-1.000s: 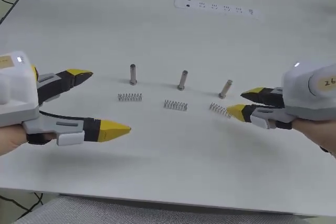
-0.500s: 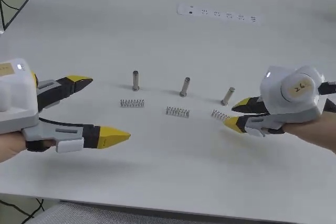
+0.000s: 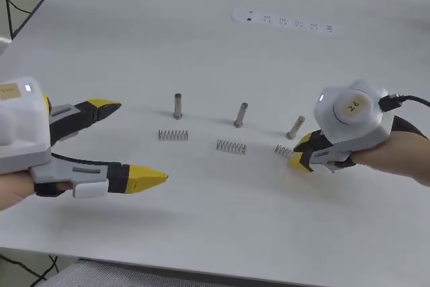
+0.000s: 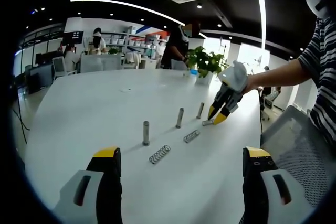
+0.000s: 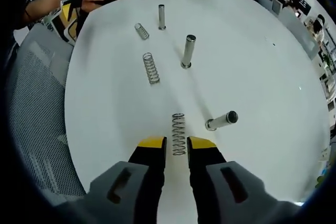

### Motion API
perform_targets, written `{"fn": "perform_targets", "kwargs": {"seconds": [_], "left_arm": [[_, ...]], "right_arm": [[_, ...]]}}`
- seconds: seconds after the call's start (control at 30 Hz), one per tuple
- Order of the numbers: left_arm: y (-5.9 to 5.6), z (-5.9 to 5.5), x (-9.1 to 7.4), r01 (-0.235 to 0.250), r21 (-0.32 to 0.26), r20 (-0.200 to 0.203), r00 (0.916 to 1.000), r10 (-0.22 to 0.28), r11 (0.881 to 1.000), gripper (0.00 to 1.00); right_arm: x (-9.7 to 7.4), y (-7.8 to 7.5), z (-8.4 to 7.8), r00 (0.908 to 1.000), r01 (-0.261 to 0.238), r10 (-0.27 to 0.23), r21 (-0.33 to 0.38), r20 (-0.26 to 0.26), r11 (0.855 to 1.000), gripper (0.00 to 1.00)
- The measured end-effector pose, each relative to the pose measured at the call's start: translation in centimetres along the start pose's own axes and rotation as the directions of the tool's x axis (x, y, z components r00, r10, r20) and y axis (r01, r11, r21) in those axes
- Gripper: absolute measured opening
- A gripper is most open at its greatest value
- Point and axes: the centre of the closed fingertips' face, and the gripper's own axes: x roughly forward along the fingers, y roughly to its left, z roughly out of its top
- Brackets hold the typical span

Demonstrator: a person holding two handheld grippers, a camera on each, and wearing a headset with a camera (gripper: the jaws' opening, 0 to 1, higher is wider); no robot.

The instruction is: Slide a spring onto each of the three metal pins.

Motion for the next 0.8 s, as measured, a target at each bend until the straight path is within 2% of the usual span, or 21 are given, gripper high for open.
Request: {"fn": "perform_targets", "kwargs": {"seconds": [0.2,0.37,0.5,0.8], "left_arm": [[0.0,-0.2,0.0,0.001,-0.002,-0.003,1.0000,-0.001,1.000,0.96],[0.0,-0.3,0.0,0.001,-0.003,-0.004,1.0000,-0.001,1.000,0.96],[-0.1,-0.3,0.0,0.005,0.000,-0.006,1.0000,-0.005,1.000,0.95],[-1.3,-0.1,0.8,0.042,0.011,-0.011,0.9990,-0.042,0.999,0.93]], "right_arm": [[0.5,0.2,-0.6,0.9994,-0.020,0.019,-0.028,-0.030,0.999,0.13],[0.3,0.3,-0.6,0.9998,-0.014,0.013,-0.046,-0.014,0.999,0.13],[-0.6,0.5,0.2,0.9999,-0.005,0.006,-0.051,0.012,0.999,0.13],[-2.4,1.2,1.2,0.9998,-0.011,0.013,-0.108,0.018,0.994,0.13]]}}
